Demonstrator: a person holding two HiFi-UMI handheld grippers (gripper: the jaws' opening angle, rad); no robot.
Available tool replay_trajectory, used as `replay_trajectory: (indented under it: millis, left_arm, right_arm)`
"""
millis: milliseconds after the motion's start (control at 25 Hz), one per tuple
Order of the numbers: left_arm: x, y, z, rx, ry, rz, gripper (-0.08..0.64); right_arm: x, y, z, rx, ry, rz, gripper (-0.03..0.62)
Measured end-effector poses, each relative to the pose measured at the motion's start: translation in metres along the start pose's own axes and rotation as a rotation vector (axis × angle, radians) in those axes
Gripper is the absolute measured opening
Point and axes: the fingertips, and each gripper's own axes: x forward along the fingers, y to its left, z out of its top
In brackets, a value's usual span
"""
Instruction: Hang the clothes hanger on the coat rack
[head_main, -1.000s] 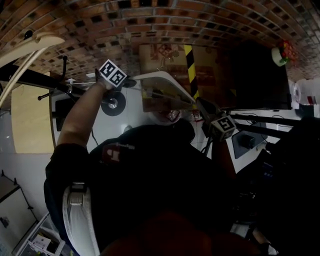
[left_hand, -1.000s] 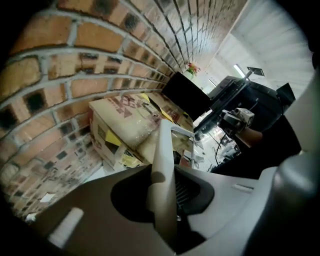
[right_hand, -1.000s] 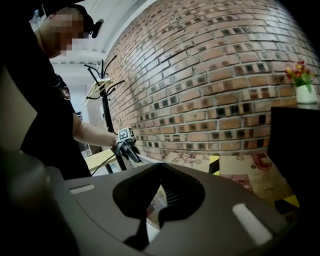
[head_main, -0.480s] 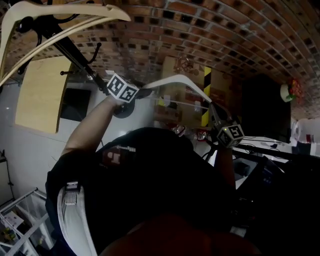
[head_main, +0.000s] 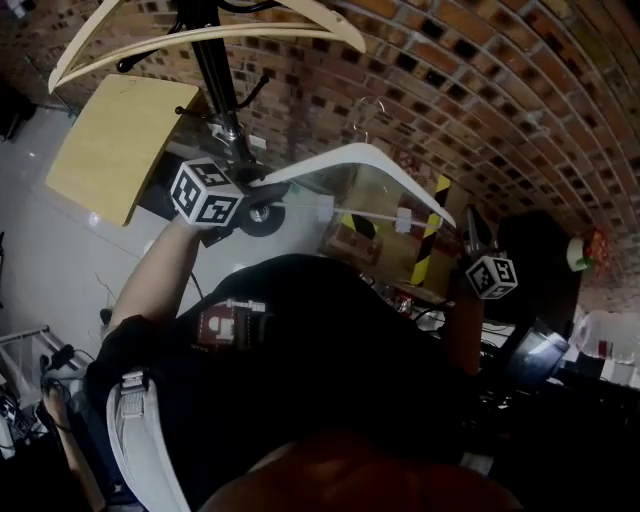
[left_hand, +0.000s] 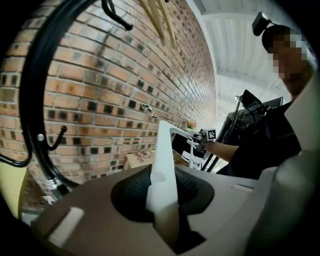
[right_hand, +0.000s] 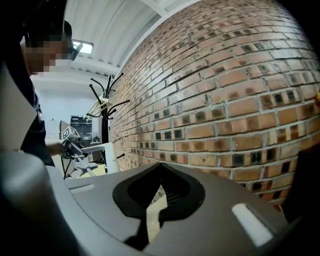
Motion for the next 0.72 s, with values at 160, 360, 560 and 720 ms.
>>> replay_trajectory:
  millis: [160, 360, 560, 720]
  left_arm:
    - [-0.056, 0.007, -0.004, 0.006, -0.103, 0.087, 0.083]
    - [-0.104, 0.021, -0.038, -0.014, -0.155, 0.203, 0.083]
    - [-0.128, 0.026, -0.072, -0.032, -0.182, 0.242, 0.083]
    - [-0.136, 0.033, -0.102, -0.047, -0.191, 0.279, 0.083]
  right_arm:
    - [0.029, 0.010, 0.002, -0.018, 0.021, 0.045, 0.014]
    - [0.068, 0.037, -0.011, -0.049, 0.073, 0.131, 0.014]
    - [0.096, 0.062, -0.025, -0.060, 0.125, 0.195, 0.014]
    - [0.108, 0.076, -0.036, -0.063, 0.162, 0.223, 0.014]
